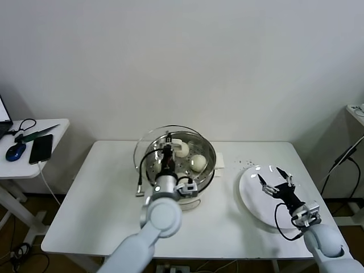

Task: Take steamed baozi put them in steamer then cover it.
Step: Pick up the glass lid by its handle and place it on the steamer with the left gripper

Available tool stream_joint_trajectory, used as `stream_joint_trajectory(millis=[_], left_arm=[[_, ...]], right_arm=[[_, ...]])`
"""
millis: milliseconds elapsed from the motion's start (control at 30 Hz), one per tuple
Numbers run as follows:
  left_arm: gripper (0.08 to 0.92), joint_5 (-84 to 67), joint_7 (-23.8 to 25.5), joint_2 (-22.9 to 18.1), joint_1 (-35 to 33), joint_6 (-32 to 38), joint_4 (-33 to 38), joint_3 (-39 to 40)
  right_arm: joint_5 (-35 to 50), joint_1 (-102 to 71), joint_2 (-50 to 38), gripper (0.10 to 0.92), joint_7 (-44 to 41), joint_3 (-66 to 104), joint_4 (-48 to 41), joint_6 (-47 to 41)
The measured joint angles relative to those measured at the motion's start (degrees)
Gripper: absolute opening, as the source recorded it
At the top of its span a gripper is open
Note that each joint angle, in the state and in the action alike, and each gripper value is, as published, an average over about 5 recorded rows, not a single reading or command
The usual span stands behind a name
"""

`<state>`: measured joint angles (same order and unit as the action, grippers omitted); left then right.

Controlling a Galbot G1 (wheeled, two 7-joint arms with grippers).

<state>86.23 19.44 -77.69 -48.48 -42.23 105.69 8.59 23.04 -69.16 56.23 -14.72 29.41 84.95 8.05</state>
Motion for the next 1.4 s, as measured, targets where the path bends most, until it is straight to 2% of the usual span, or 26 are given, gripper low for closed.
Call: stream_joint_trajectory(millis=[233,567,1400], left_arm=[[0.148,0.8,0.0,-3.5,1.5,0.0,-4.3,1.1],[0.148,0.8,-0.8,-5.9,2.8,0.0,-8.9,1.3],[0.148,-1.1,-3.4,-6.3,2.7,0.0,-12.7,0.0]], right_arm=[[-0.4,-0.3,0.1,0.823,-0.1,0.6,0.0,0.3],[-0.9,-0.6,0.1,0.823,-0.3,1.1,-0.1,0.5],[-2.1,-0.1,0.2,0.823,-1.2,1.5,-1.5,1.2]])
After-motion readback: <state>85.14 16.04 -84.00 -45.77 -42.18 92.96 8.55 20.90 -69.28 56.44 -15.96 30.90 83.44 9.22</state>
